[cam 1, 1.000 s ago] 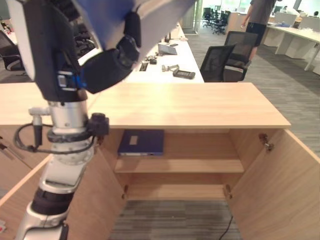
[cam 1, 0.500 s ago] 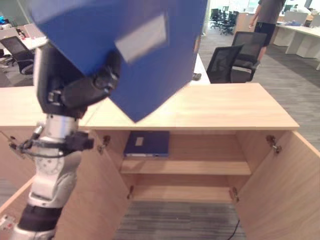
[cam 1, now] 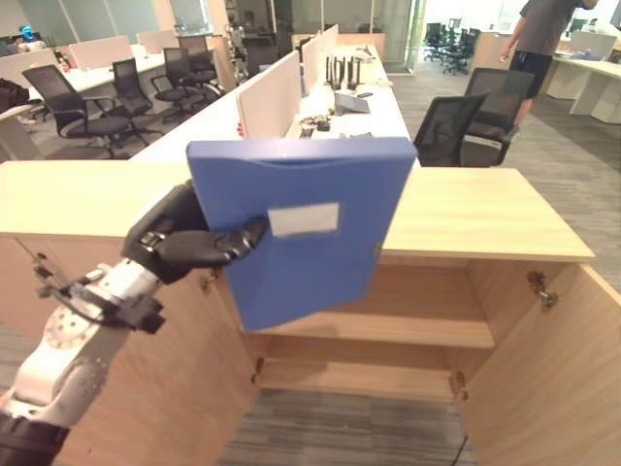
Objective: Put the empty folder in the office cabinet
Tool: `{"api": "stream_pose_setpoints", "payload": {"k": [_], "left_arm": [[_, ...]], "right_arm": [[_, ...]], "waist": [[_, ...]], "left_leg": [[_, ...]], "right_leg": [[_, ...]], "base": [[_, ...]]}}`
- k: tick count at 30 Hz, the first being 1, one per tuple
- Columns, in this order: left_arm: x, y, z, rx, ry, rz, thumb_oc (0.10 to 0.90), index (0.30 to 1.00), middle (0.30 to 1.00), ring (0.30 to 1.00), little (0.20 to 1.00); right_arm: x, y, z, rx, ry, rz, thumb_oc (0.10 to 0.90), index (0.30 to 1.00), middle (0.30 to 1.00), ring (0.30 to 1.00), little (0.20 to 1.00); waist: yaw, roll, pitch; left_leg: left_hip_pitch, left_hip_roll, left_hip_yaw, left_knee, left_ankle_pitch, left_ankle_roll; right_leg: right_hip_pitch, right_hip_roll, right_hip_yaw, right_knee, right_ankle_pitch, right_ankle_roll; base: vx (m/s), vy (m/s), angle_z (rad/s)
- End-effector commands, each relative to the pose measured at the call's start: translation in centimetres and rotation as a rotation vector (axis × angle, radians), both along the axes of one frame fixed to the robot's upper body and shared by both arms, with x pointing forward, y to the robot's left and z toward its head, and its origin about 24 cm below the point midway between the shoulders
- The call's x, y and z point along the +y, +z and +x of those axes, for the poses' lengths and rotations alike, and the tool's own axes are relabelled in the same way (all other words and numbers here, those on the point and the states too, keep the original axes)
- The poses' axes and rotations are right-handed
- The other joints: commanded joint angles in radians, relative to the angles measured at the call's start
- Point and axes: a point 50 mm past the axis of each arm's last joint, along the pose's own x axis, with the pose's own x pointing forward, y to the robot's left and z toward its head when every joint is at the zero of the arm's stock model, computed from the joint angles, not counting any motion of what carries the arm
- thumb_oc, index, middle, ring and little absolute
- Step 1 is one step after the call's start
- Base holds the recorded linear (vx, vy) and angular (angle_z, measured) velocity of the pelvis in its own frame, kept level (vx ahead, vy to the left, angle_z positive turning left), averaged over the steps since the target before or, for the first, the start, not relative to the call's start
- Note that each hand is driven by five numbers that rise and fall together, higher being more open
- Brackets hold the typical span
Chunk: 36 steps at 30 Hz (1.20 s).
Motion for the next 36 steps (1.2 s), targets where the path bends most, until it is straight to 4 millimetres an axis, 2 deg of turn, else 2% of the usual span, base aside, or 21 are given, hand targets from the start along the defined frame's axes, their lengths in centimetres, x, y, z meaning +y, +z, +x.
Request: {"api": "stream_pose_setpoints", "payload": {"k": [1,6,8,13,14,15,16,17,18,20,22,23,24,25,26,27,29,30,31,36], "left_arm": [[-1.3,7.9,1.1,-0.297,-0.110,-0.019,0.400,0.300,0.300,0.300,0.300],[-2.8,8.0,1.2,-0.275,-0.207,0.008,0.400,0.300,0.300,0.300,0.300],[-4.7,7.9,1.1,-0.240,-0.325,0.074,0.400,0.300,0.300,0.300,0.300],[-5.8,7.1,1.1,-0.192,-0.396,0.116,0.400,0.300,0.300,0.300,0.300],[-6.0,6.6,1.1,-0.172,-0.403,0.121,0.400,0.300,0.300,0.300,0.300],[-6.0,6.6,1.1,-0.172,-0.403,0.121,0.400,0.300,0.300,0.300,0.300],[-5.9,5.9,1.3,-0.143,-0.391,0.118,0.400,0.300,0.300,0.300,0.300],[-5.9,5.9,1.3,-0.143,-0.391,0.118,0.400,0.300,0.300,0.300,0.300],[-5.4,4.7,1.3,-0.097,-0.363,0.103,0.400,0.300,0.300,0.300,0.300],[-4.6,3.6,1.4,-0.061,-0.325,0.093,0.400,0.300,0.300,0.300,0.300],[-4.0,2.9,1.3,-0.040,-0.295,0.083,0.400,0.300,0.300,0.300,0.300],[-3.9,2.9,1.2,-0.039,-0.294,0.081,0.400,0.300,0.300,0.300,0.300],[-3.0,2.2,1.3,-0.027,-0.241,0.077,0.400,0.300,0.300,0.300,0.300],[-3.0,2.2,1.3,-0.026,-0.241,0.075,0.400,0.300,0.300,0.300,0.300],[-2.1,1.6,1.3,-0.014,-0.191,0.071,0.400,0.300,0.300,0.300,0.300],[-1.7,1.2,1.2,-0.006,-0.166,0.066,0.400,0.300,0.300,0.300,0.300],[-1.1,0.8,1.1,-0.004,-0.131,0.072,0.400,0.300,0.300,0.300,0.300],[-1.1,0.8,1.1,-0.004,-0.131,0.072,0.400,0.300,0.300,0.300,0.300],[-0.4,0.5,0.9,-0.004,-0.090,0.075,0.400,0.300,0.300,0.300,0.300],[1.0,1.1,0.7,-0.045,-0.014,0.095,0.400,0.300,0.300,0.300,0.300]], "right_arm": [[0.5,0.2,3.0,-0.051,0.106,0.016,0.800,0.900,0.900,0.900,0.900],[0.7,0.2,3.2,-0.051,0.125,0.022,0.800,0.900,0.900,0.900,0.900],[0.7,0.3,3.4,-0.047,0.158,0.018,0.800,0.900,0.900,0.900,0.900],[1.1,0.2,3.8,-0.055,0.183,0.032,0.800,0.900,0.900,0.900,0.900],[1.6,0.4,4.7,-0.100,0.169,0.056,0.800,0.900,0.900,0.900,0.900],[1.6,0.4,4.7,-0.099,0.169,0.056,0.800,0.900,0.900,0.900,0.900],[2.2,0.9,6.4,-0.185,0.139,0.102,0.800,0.900,0.900,0.900,0.900],[2.2,0.9,6.4,-0.184,0.139,0.102,0.800,0.900,0.900,0.900,0.900],[3.0,2.1,8.9,-0.326,0.058,0.192,0.800,0.900,0.900,0.900,0.900],[3.6,3.9,11.5,-0.480,0.015,0.289,0.800,0.900,0.900,0.900,0.900],[3.9,6.4,13.7,-0.630,0.018,0.378,0.800,0.900,0.900,0.900,0.900],[3.9,6.4,13.6,-0.628,0.019,0.377,0.800,0.900,0.900,0.900,0.900],[3.7,9.3,15.4,-0.773,0.020,0.453,0.800,0.900,0.900,0.900,0.900],[3.6,9.3,15.3,-0.772,0.021,0.452,0.800,0.900,0.900,0.900,0.900],[3.8,11.8,16.5,-0.884,0.032,0.525,0.800,0.900,0.900,0.900,0.900],[3.9,13.0,17.0,-0.929,0.042,0.560,0.800,0.900,0.900,0.900,0.900],[4.0,14.9,17.7,-0.997,0.058,0.611,0.800,0.900,0.900,0.900,0.900],[4.0,14.9,17.7,-0.997,0.058,0.611,0.800,0.900,0.900,0.900,0.900],[4.1,16.5,18.2,-1.048,0.082,0.650,0.800,0.900,0.900,0.900,0.900],[4.0,18.5,18.7,-1.092,0.126,0.695,0.800,0.900,0.900,0.900,0.900]], "waist": [[-0.022,0.005,0.014],[-0.026,0.005,0.013],[-0.029,0.008,0.013],[-0.029,0.007,0.015],[-0.032,0.006,0.016],[-0.032,0.006,0.016],[-0.034,0.007,0.018],[-0.034,0.007,0.018],[-0.039,0.005,0.022],[-0.043,0.005,0.025],[-0.049,0.005,0.027],[-0.050,0.006,0.027],[-0.056,0.005,0.027],[-0.057,0.006,0.027],[-0.062,0.007,0.026],[-0.065,0.009,0.025],[-0.068,0.009,0.023],[-0.068,0.009,0.023],[-0.069,0.009,0.021],[-0.069,0.009,0.017]], "left_leg": [[0.011,0.012,-0.011,-0.002,-0.005,-0.042],[0.011,0.012,-0.009,-0.002,-0.006,-0.042],[0.009,0.011,-0.005,-0.002,-0.005,-0.042],[0.008,0.011,-0.001,-0.002,-0.006,-0.041],[0.008,0.012,0.002,-0.002,-0.006,-0.040],[0.008,0.012,0.002,-0.002,-0.006,-0.040],[0.008,0.012,0.004,-0.002,-0.006,-0.040],[0.008,0.012,0.005,-0.002,-0.006,-0.040],[0.008,0.011,0.008,-0.002,-0.005,-0.040],[0.009,0.012,0.012,-0.002,-0.004,-0.041],[0.010,0.013,0.015,-0.002,-0.005,-0.042],[0.011,0.013,0.015,-0.002,-0.005,-0.042],[0.013,0.014,0.019,-0.002,-0.005,-0.042],[0.014,0.014,0.019,-0.002,-0.005,-0.042],[0.014,0.014,0.021,-0.002,-0.005,-0.042],[0.016,0.014,0.022,-0.002,-0.006,-0.042],[0.016,0.014,0.024,-0.002,-0.007,-0.042],[0.016,0.014,0.024,-0.002,-0.007,-0.042],[0.017,0.016,0.027,-0.002,-0.007,-0.043],[0.017,0.018,0.028,-0.002,-0.008,-0.044]], "right_leg": [[0.090,-0.038,-0.020,0.017,-0.082,0.083],[0.088,-0.040,-0.018,0.016,-0.079,0.085],[0.085,-0.041,-0.017,0.016,-0.076,0.087],[0.084,-0.043,-0.013,0.017,-0.075,0.089],[0.081,-0.043,-0.011,0.018,-0.074,0.089],[0.081,-0.043,-0.011,0.018,-0.074,0.089],[0.079,-0.043,-0.008,0.018,-0.073,0.089],[0.079,-0.043,-0.008,0.019,-0.073,0.090],[0.076,-0.043,-0.003,0.020,-0.071,0.090],[0.073,-0.043,0.000,0.021,-0.071,0.091],[0.071,-0.044,0.003,0.022,-0.072,0.092],[0.071,-0.044,0.003,0.022,-0.072,0.092],[0.069,-0.046,0.004,0.023,-0.072,0.094],[0.070,-0.045,0.003,0.024,-0.072,0.094],[0.068,-0.046,0.004,0.024,-0.072,0.094],[0.069,-0.045,0.005,0.025,-0.072,0.093],[0.067,-0.046,0.005,0.024,-0.072,0.093],[0.067,-0.046,0.005,0.024,-0.072,0.093],[0.066,-0.046,0.007,0.024,-0.073,0.093],[0.068,-0.045,0.006,0.022,-0.075,0.090]], "base": [[0.00,0.000,0.00],[0.00,0.000,0.00],[0.00,0.000,0.00],[0.00,0.000,0.00],[0.00,0.000,0.00],[0.00,0.005,-0.03],[0.00,0.004,-0.06],[0.00,0.008,-0.09],[0.00,0.006,-0.09],[0.00,0.005,-0.03],[0.01,0.013,-0.08],[0.02,0.018,-0.12],[0.01,0.015,-0.08],[0.02,0.027,-0.06],[0.02,0.021,-0.14],[0.02,0.028,-0.18],[0.02,0.016,-0.10],[0.00,0.000,0.00],[0.02,0.017,0.05],[0.01,0.008,0.04]]}}
